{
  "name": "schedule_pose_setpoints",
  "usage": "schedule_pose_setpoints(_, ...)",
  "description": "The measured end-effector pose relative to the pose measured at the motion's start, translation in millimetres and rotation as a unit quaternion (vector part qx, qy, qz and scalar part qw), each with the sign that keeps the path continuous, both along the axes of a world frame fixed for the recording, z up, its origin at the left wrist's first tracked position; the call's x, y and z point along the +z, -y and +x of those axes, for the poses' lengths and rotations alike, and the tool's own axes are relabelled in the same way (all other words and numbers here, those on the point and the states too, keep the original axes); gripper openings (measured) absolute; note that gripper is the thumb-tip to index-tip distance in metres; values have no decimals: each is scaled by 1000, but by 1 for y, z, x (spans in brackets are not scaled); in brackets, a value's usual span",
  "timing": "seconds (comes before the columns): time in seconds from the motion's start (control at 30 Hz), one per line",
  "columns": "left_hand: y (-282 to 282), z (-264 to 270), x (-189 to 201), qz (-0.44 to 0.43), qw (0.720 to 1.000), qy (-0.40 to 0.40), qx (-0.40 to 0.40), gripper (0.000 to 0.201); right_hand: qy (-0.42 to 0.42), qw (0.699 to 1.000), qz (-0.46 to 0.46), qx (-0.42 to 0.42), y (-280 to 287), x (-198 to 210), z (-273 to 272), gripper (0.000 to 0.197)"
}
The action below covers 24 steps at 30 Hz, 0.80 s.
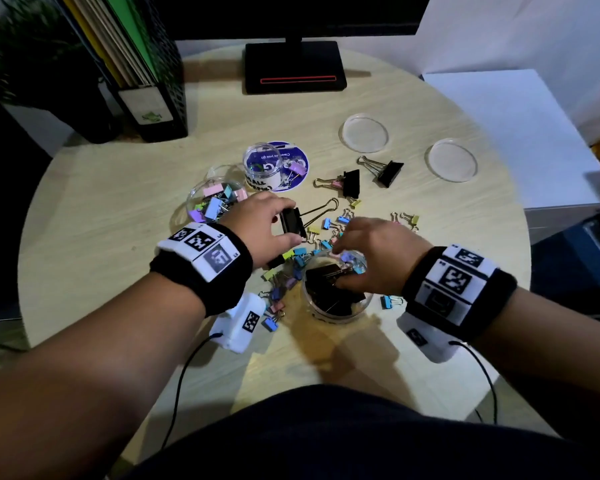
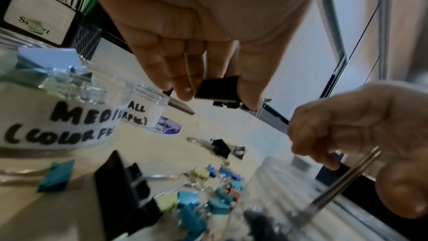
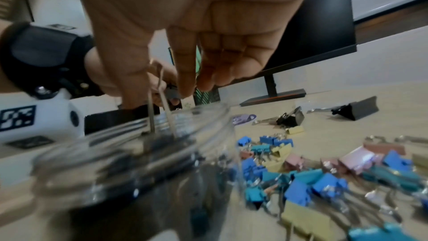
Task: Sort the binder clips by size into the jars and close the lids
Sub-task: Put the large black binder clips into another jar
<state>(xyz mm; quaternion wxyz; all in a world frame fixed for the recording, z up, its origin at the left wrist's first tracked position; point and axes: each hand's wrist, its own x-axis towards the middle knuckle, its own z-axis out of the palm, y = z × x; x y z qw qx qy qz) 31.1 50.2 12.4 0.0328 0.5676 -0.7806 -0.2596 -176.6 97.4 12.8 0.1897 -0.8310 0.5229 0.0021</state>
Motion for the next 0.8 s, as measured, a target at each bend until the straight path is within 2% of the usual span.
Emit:
schedule_pose_setpoints(0.1, -8, 1, 8, -3, 998, -64, 2, 59, 74, 996, -37, -36, 0, 8, -12, 56)
schedule_pose_setpoints(0.2, -17, -4, 14, -4, 993, -113, -18, 57, 178, 977, -45, -111, 2, 14, -19, 59)
schedule_pose_setpoints(0.27, -22, -9, 15, -9, 990, -136, -36, 56, 235, 961, -16, -143, 3, 16, -20, 56)
schedule_pose_setpoints(0.3, -23, -13, 15, -15, 989, -141, -44, 56, 250, 957, -7, -150, 2, 15, -19, 48)
schedule_pose_setpoints(0.4, -25, -23, 13, -35, 988, -142, -53, 59, 263, 949, 20, -171, 3, 15, -16, 14)
schedule_pose_setpoints(0.43, -25, -25, 12, -33, 989, -139, -50, 64, 258, 950, 27, -175, 4, 14, -17, 11)
schedule_pose_setpoints(0.53, -28, -28, 8, -8, 992, -118, -34, 76, 248, 947, 31, -200, 5, 13, -22, 26)
schedule_pose_setpoints(0.63, -31, -28, -1, 14, 999, -31, -36, 61, 288, 927, 34, -237, 5, 13, -34, 40)
schedule_pose_setpoints(0.7, -33, -29, -9, 23, 999, 13, -45, 50, 282, 929, 43, -237, 2, 16, -38, 37)
schedule_pose_setpoints(0.8, -36, -29, -17, 31, 999, 26, -29, 39, 204, 957, 48, -203, 1, 20, -39, 30)
